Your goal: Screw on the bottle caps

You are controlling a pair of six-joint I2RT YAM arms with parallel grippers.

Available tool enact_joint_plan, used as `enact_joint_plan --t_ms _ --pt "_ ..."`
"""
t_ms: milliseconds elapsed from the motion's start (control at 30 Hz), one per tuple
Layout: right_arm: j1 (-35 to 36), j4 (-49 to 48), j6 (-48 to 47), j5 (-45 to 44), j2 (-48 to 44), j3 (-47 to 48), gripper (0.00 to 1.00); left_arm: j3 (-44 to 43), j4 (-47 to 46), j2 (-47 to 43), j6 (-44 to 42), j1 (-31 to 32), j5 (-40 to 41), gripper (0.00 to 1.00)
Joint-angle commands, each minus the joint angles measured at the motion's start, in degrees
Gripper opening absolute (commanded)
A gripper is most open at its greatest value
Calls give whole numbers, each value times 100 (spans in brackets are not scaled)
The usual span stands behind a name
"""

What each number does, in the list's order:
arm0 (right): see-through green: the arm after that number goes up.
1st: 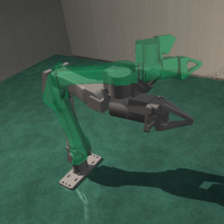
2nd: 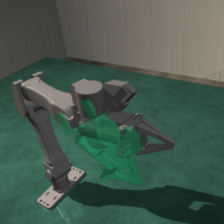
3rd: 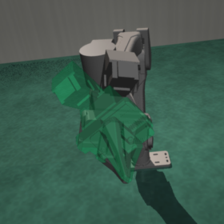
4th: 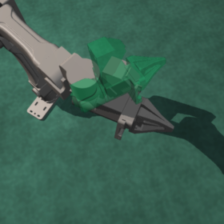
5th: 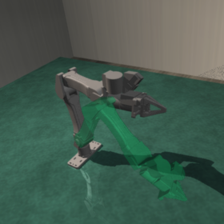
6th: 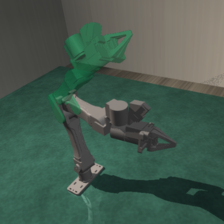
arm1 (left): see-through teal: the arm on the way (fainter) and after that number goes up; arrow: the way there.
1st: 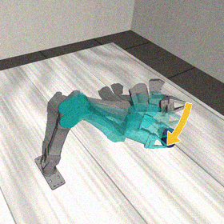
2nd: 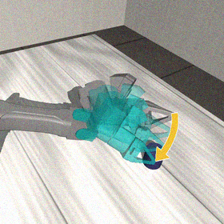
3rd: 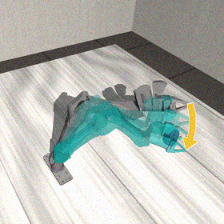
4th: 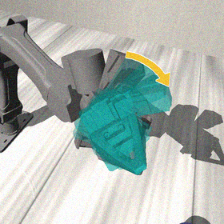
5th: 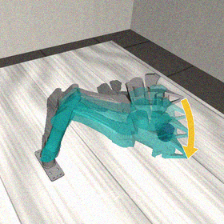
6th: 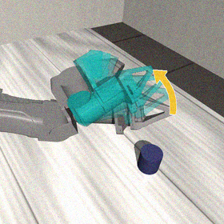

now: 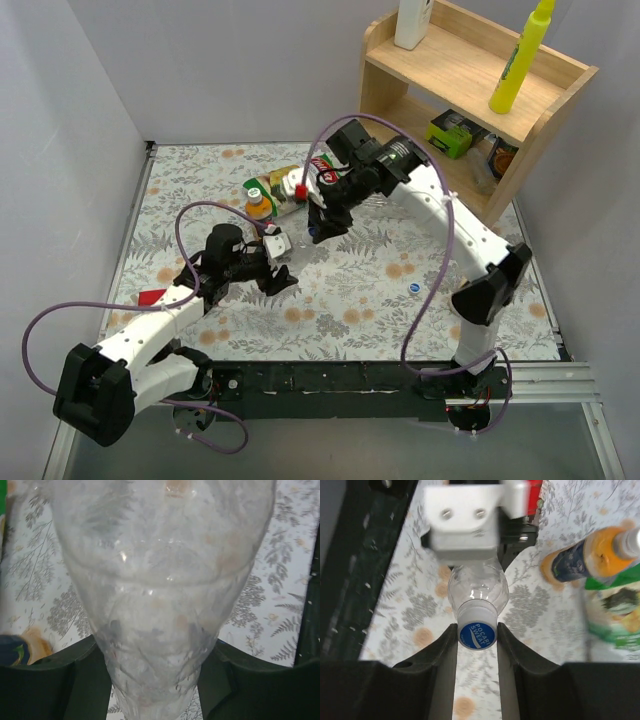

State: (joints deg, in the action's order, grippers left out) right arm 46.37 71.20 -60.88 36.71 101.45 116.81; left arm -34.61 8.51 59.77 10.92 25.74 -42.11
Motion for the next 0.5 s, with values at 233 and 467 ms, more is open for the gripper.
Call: enact_joint_plan --t_ms 233,467 --pt "-698 -28 3781 1963 1255 919 69 -55 -1108 -132 1107 547 2147 0" --pt "-1201 -590 885 1454 -668 -305 91 -115 939 -642 -183 151 -12 0"
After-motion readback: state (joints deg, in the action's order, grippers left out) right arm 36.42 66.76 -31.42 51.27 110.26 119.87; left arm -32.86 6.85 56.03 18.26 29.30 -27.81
